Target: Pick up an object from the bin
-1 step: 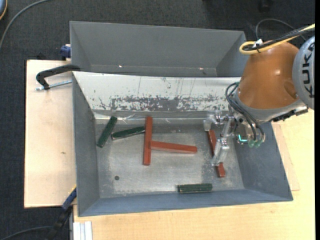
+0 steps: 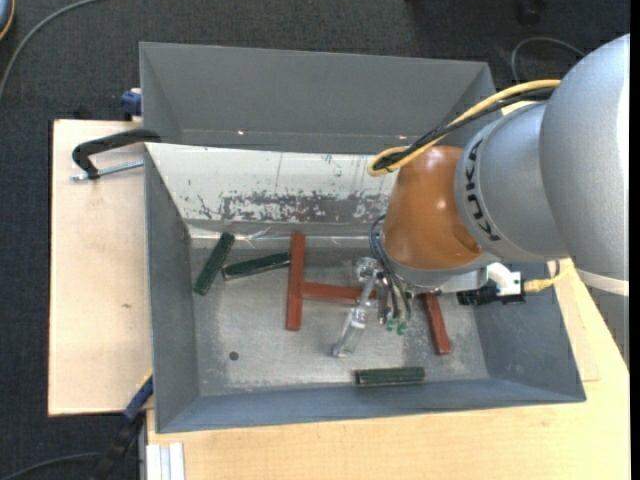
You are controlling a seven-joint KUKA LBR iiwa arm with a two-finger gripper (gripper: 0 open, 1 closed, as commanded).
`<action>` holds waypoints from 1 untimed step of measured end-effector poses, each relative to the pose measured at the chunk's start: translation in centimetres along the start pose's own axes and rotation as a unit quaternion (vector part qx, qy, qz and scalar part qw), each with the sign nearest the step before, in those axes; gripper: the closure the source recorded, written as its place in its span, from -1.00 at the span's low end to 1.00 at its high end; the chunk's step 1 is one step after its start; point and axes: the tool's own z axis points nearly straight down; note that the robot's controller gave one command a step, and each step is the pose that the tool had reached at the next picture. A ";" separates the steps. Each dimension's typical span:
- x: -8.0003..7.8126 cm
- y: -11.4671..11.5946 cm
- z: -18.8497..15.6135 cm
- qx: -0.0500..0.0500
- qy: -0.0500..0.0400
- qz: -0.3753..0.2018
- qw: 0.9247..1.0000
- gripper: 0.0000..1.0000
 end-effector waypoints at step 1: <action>-0.2 -0.2 -0.3 0.000 -0.003 0.000 1.000 1.00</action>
Offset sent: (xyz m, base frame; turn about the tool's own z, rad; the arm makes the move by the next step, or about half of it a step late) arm 0.0000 0.0000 0.0000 0.0000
